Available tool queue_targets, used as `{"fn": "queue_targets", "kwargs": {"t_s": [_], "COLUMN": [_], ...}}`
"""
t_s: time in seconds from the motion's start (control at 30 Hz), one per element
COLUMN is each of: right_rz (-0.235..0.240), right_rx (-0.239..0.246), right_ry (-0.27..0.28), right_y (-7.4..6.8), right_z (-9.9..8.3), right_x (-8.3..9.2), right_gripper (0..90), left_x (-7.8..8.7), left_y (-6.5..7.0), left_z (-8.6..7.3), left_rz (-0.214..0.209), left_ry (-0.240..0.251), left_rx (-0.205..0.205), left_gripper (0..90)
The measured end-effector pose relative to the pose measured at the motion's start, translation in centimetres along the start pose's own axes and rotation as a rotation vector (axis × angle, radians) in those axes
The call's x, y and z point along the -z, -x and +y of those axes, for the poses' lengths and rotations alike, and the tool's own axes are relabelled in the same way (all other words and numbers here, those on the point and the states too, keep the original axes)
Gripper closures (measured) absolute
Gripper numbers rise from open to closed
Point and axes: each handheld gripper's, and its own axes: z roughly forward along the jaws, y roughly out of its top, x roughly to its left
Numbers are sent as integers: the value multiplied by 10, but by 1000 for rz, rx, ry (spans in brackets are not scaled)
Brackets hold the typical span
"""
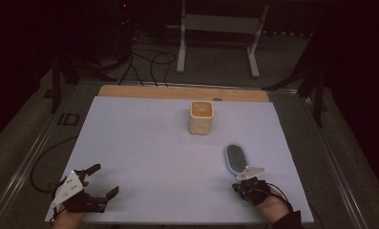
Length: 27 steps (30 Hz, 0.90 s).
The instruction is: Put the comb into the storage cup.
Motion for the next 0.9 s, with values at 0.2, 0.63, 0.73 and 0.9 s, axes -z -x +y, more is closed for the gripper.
{"fn": "queue_targets", "kwargs": {"t_s": [0.2, 0.63, 0.73, 0.9], "right_rz": [-18, -82, -95, -119], "right_rx": [-22, -56, -53, -64], "right_ry": [-16, -33, -43, -51], "right_y": [14, 36, 39, 45], "right_z": [-7, -16, -16, -17], "right_x": [4, 11, 11, 12], "right_gripper": [900, 900, 900, 900], "left_x": [0, 0, -1, 0], "left_y": [0, -1, -1, -1], "left_z": [0, -1, -1, 0], "left_rz": [2, 1, 0, 1], "left_ry": [0, 2, -2, -1], "left_rx": [1, 8, 7, 5], "left_gripper": [0, 0, 0, 0]}}
